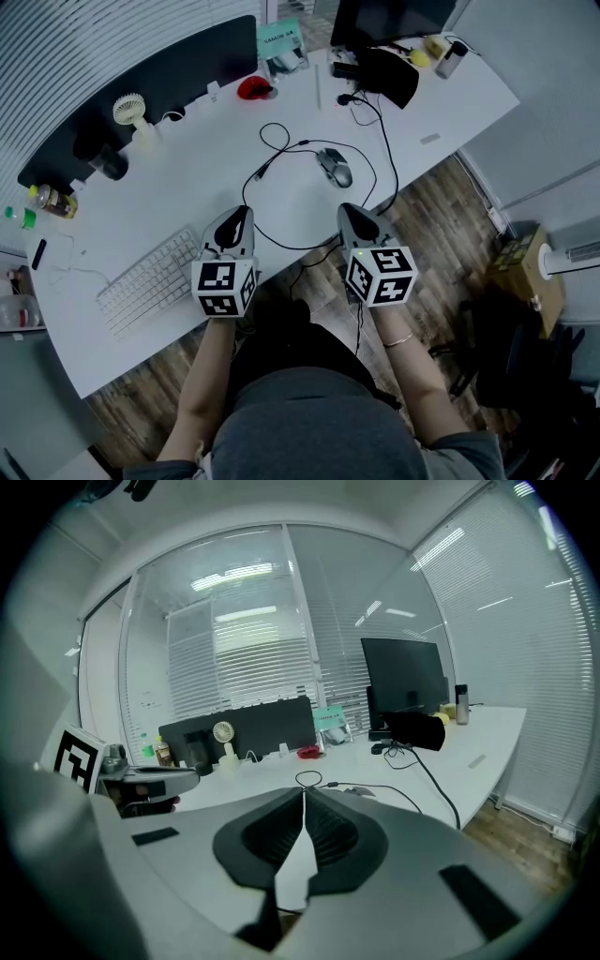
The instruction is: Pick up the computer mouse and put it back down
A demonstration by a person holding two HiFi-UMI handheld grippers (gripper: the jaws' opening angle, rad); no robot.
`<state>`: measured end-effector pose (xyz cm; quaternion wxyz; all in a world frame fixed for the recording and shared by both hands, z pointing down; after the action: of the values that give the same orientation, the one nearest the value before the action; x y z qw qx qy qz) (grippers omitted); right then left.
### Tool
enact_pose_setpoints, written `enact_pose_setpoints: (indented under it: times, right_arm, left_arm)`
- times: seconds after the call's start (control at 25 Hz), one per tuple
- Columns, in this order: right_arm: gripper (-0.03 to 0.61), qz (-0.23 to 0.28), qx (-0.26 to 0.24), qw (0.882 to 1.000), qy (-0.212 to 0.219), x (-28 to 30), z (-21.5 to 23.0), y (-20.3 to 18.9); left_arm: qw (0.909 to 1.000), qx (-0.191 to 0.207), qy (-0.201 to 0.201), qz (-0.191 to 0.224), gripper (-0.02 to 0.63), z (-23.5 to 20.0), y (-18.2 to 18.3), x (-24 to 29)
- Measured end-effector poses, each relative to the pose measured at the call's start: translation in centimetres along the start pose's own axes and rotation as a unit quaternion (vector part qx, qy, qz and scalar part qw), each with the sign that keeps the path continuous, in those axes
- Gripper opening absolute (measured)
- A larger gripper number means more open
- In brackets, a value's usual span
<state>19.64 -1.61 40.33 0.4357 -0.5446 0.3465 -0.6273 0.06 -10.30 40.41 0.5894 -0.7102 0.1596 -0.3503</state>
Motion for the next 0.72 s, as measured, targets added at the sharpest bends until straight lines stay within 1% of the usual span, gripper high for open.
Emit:
enact_pose_setpoints:
  times: [0.2,0.44,0.72]
  right_arm:
    - [0.003,0.008,0.012,1.0,-0.004,-0.6,0.0,-0.1]
    - [0.003,0.016,0.035,0.999,0.002,-1.3,-0.1,-0.9]
    - [0.003,0.012,0.039,0.999,-0.001,-1.9,-0.3,-1.1]
  left_arm:
    - [1.0,0.001,0.0,0.002,0.035,0.1,0.1,-0.2]
    - [1.0,-0.001,-0.003,0.0,0.035,0.4,-0.1,-0.2]
    - [1.0,0.003,-0.009,0.003,0.035,1.0,0.1,-0.3]
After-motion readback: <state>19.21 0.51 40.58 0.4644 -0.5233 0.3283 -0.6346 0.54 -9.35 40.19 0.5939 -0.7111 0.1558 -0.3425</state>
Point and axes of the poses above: the fingertips, and each gripper's own axes: x forward along the fingers, z to its right, y out of its top, the point moved 4 cm from there along -x, backward along the fingers, and after that the axes turned 2 degrees about -z, right-handed, at the moved point
